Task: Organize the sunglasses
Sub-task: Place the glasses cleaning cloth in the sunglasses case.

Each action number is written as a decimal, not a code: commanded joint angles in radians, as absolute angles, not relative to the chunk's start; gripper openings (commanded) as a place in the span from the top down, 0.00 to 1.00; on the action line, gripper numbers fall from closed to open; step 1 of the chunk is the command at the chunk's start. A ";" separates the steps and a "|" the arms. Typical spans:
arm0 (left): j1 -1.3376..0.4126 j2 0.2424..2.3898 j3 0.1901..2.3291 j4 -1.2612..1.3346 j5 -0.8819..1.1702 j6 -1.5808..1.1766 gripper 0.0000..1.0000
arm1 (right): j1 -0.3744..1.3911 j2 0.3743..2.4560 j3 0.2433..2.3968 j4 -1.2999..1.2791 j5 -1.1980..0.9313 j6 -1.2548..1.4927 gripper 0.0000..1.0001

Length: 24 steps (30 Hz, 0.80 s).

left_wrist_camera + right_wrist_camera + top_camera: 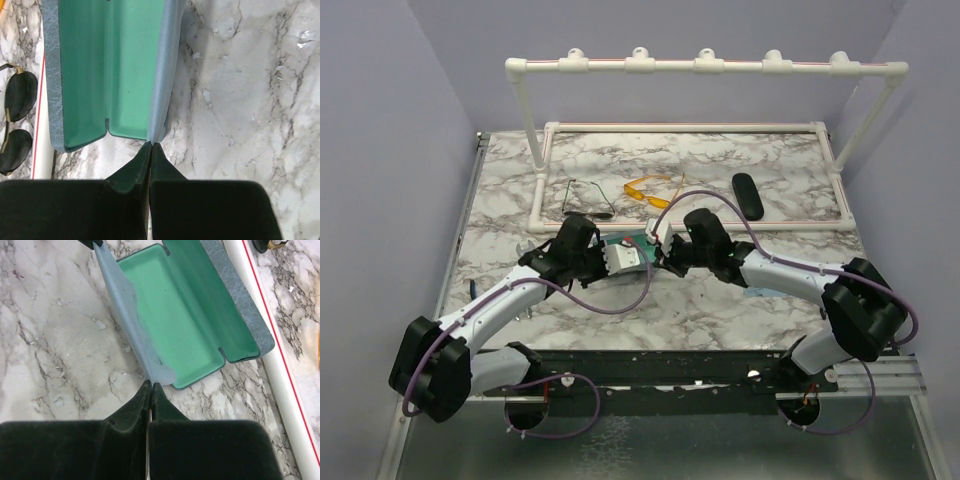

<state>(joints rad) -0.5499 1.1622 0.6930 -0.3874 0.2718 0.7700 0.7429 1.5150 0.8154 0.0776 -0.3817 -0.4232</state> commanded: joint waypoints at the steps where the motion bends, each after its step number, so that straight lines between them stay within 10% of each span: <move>1: -0.551 1.138 0.739 -0.531 0.323 0.693 1.00 | 0.746 1.475 0.834 0.002 -0.420 -0.385 1.00; 24: -0.555 1.236 0.702 -0.339 0.202 0.628 1.00 | 0.725 1.669 0.958 -0.008 -0.306 -0.325 1.00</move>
<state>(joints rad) -0.5636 1.2221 0.7235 -0.4255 0.2588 0.6437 0.7383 1.6436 0.9241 -0.0059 -0.3714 -0.3477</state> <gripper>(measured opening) 0.003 0.006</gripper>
